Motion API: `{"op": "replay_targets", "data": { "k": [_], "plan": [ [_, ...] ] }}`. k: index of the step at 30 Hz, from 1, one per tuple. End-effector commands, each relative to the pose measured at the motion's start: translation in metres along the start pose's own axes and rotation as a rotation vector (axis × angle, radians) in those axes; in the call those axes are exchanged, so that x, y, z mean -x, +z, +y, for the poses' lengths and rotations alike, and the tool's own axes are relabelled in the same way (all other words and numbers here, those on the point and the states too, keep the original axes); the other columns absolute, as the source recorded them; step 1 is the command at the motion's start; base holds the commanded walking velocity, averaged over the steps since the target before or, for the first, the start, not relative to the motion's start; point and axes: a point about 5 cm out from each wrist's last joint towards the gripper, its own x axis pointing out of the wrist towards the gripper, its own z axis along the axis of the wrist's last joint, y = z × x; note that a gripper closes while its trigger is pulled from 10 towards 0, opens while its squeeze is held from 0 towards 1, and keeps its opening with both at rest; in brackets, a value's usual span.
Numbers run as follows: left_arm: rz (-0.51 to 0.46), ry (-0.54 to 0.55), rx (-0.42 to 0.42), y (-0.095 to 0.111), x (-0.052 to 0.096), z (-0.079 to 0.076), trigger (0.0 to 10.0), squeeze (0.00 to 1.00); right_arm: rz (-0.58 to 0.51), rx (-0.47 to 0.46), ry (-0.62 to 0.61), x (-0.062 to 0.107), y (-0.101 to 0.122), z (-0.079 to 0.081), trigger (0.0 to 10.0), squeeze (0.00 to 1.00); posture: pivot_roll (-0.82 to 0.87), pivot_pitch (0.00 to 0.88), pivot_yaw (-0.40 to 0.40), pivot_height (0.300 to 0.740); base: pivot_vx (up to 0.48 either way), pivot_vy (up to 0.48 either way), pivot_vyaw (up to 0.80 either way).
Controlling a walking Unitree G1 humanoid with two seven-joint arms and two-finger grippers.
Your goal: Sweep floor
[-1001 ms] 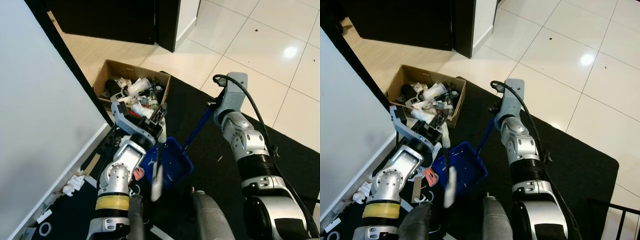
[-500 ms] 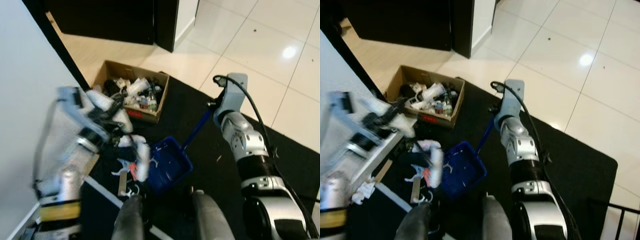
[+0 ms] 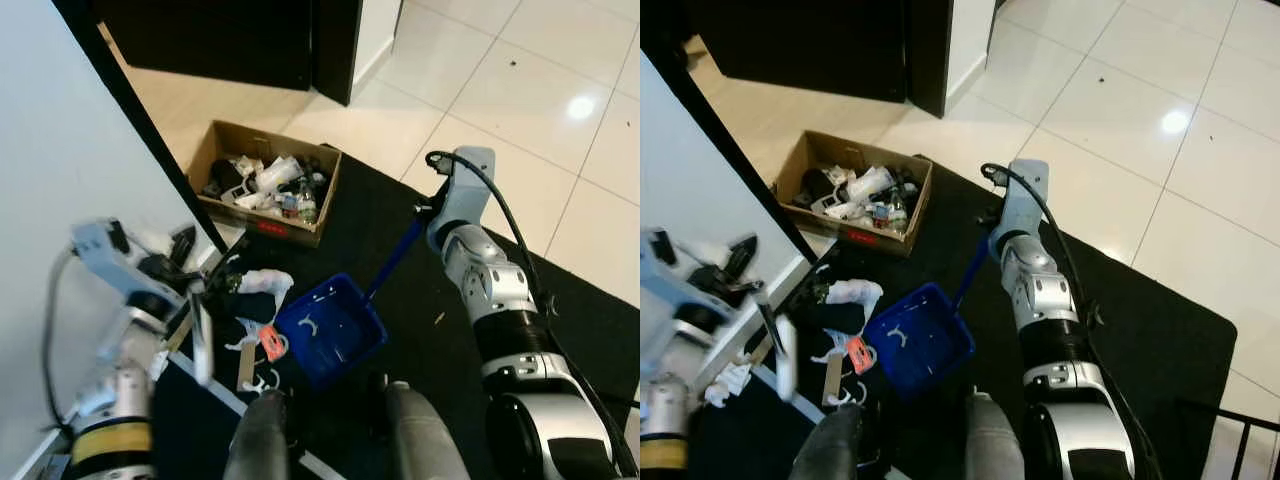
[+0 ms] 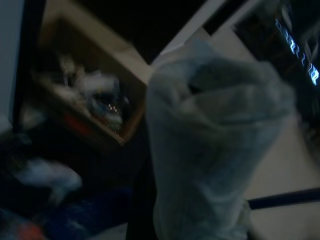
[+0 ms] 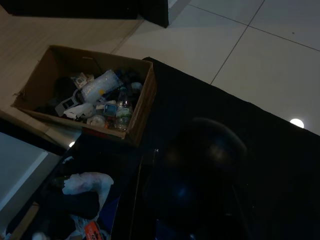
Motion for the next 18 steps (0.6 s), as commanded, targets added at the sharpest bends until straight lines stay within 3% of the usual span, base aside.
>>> {"op": "replay_targets", "data": {
  "k": [1, 2, 3, 7, 8, 9, 12, 13, 14, 15, 18],
  "plan": [
    [-0.036, 0.101, 0.204, -0.019, 0.001, 0.005, 10.0, 0.00, 0.151, -0.037, -0.006, 0.003, -0.037, -0.003, 10.0, 0.00, -0.07, 0.311, -0.020, 0.740, 0.000, 0.000, 0.00],
    [-0.036, 0.101, 0.204, -0.019, 0.001, 0.005, 10.0, 0.00, 0.151, -0.037, -0.006, 0.003, -0.037, -0.003, 10.0, 0.00, -0.07, 0.311, -0.020, 0.740, 0.000, 0.000, 0.00],
    [-0.059, 0.106, 0.323, -0.028, -0.004, -0.002, 10.0, 0.00, 0.149, -0.039, -0.008, 0.003, -0.037, -0.004, 10.0, 0.00, -0.07, 0.311, -0.019, 0.740, 0.000, 0.000, 0.00],
    [-0.077, 0.070, 0.492, -0.043, -0.012, -0.026, 10.0, 0.00, 0.149, -0.040, -0.014, 0.003, -0.037, -0.006, 10.0, 0.00, -0.07, 0.311, -0.022, 0.740, 0.000, 0.000, 0.00],
    [-0.077, 0.070, 0.492, -0.043, -0.012, -0.026, 10.0, 0.00, 0.149, -0.040, -0.014, 0.003, -0.037, -0.006, 10.0, 0.00, -0.07, 0.311, -0.022, 0.740, 0.000, 0.000, 0.00],
    [-0.042, -0.010, 0.548, -0.055, -0.018, -0.053, 10.0, 0.00, 0.150, -0.041, -0.015, 0.003, -0.037, -0.007, 10.0, 0.00, -0.07, 0.312, -0.025, 0.740, 0.000, 0.000, 0.00],
    [-0.008, -0.062, 0.596, -0.064, -0.020, -0.073, 10.0, 0.00, 0.151, -0.041, -0.014, 0.003, -0.037, -0.006, 10.0, 0.00, -0.07, 0.310, -0.024, 0.740, 0.000, 0.000, 0.00],
    [0.028, -0.119, 0.638, -0.073, -0.021, -0.093, 10.0, 0.00, 0.149, -0.042, -0.011, 0.002, -0.036, -0.004, 10.0, 0.00, -0.07, 0.308, -0.022, 0.740, 0.000, 0.000, 0.00],
    [0.028, -0.119, 0.638, -0.073, -0.021, -0.093, 10.0, 0.00, 0.149, -0.042, -0.011, 0.002, -0.036, -0.004, 10.0, 0.00, -0.07, 0.308, -0.022, 0.740, 0.000, 0.000, 0.00],
    [0.060, -0.178, 0.677, -0.080, -0.021, -0.113, 10.0, 0.00, 0.144, -0.044, -0.009, 0.002, -0.034, -0.003, 10.0, 0.00, -0.08, 0.306, -0.022, 0.740, 0.000, 0.000, 0.00],
    [0.063, -0.210, 0.690, -0.081, -0.024, -0.122, 10.0, 0.00, 0.142, -0.045, -0.009, 0.002, -0.033, -0.003, 10.0, 0.00, -0.08, 0.303, -0.023, 0.740, 0.000, 0.000, 0.00]
  ]
}}
